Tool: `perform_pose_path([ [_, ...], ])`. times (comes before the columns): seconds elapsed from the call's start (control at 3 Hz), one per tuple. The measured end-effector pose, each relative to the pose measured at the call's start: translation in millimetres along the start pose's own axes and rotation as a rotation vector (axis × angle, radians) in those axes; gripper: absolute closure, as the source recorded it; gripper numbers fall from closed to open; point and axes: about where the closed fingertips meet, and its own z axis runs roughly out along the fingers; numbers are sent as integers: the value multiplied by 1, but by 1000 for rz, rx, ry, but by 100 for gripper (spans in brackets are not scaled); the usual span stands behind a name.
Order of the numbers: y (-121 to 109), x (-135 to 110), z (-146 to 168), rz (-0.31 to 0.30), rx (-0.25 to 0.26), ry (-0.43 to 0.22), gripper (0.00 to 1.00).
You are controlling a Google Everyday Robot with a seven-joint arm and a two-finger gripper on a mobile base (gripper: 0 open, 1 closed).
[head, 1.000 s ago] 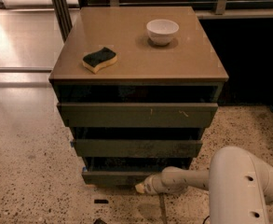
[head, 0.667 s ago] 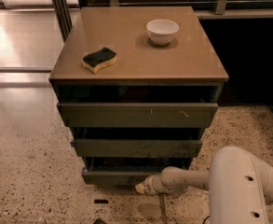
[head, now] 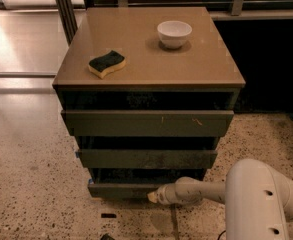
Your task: Close bottom drawer
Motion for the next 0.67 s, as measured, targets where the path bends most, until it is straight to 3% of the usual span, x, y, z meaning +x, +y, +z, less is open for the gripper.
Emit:
perform_pose_path([
  [0.33,-19,-19,3,13,29,-44,100],
  [0.67,-32,-56,10,6,65,-109,100],
])
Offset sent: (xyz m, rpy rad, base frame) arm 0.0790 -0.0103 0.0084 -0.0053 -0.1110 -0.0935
